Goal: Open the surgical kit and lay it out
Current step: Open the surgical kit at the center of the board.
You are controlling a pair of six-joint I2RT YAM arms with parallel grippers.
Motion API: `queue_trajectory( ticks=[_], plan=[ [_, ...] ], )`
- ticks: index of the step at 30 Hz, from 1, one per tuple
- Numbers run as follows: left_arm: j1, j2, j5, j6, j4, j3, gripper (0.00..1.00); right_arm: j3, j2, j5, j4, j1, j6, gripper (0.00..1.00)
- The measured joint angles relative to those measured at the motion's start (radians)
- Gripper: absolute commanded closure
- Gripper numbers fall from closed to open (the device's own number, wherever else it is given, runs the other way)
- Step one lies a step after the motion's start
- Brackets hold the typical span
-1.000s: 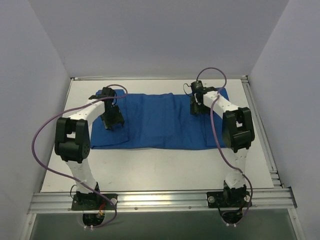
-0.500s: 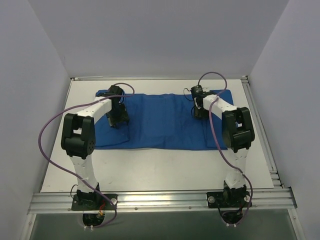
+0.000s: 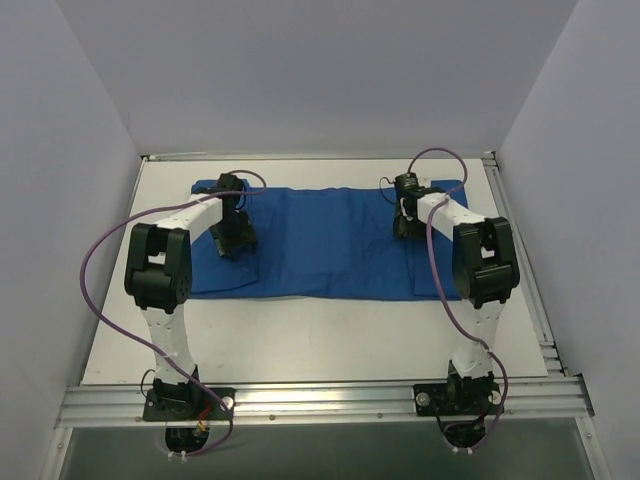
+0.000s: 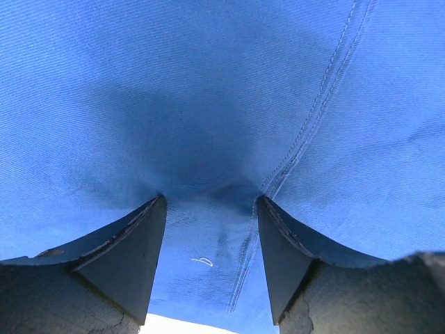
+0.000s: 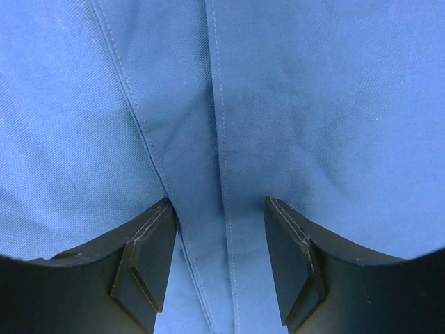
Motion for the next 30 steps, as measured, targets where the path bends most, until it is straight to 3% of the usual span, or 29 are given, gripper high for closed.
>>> queue_trajectory(
  ticks=[3, 6, 7, 8, 16, 22, 24, 27, 28, 29, 30],
  plan=[
    [0.002, 0.0, 0.003, 0.0, 0.0, 0.0, 0.38, 0.0, 0.0, -0.004, 0.001, -0.009, 0.001, 0.56],
    [0.007, 0.002, 0.004, 0.0, -0.001, 0.0, 0.4, 0.0, 0.0, 0.003, -0.006, -0.02, 0.002, 0.79],
    [0.009, 0.002, 0.007, -0.001, -0.001, 0.0, 0.41, 0.0, 0.0, 0.007, -0.011, -0.025, 0.002, 0.94],
    [0.011, 0.002, 0.009, -0.001, -0.002, 0.0, 0.41, 0.001, 0.0, 0.012, -0.014, -0.03, 0.001, 1.0],
    [0.021, 0.005, 0.019, -0.003, -0.005, 0.0, 0.44, 0.084, 0.0, 0.236, -0.141, -0.064, -0.006, 1.0],
    [0.023, 0.006, 0.018, -0.003, -0.018, 0.007, 0.46, 0.178, 0.0, 0.511, -0.216, -0.23, -0.05, 1.0],
    [0.023, 0.006, 0.018, -0.003, -0.024, 0.01, 0.41, 0.19, -0.008, 0.562, -0.216, -0.298, -0.063, 0.89],
    [0.021, 0.006, 0.021, -0.001, -0.038, 0.02, 0.3, 0.192, -0.025, 0.581, -0.227, -0.371, -0.067, 0.45],
    [0.02, 0.006, 0.02, -0.001, -0.045, 0.025, 0.29, 0.2, -0.028, 0.581, -0.242, -0.379, -0.072, 0.21],
    [0.018, 0.006, 0.02, 0.0, -0.05, 0.028, 0.28, 0.215, -0.028, 0.579, -0.259, -0.378, -0.068, 0.13],
    [0.016, 0.006, 0.018, 0.0, -0.055, 0.031, 0.28, 0.233, -0.028, 0.576, -0.272, -0.37, -0.073, 0.11]
  ],
)
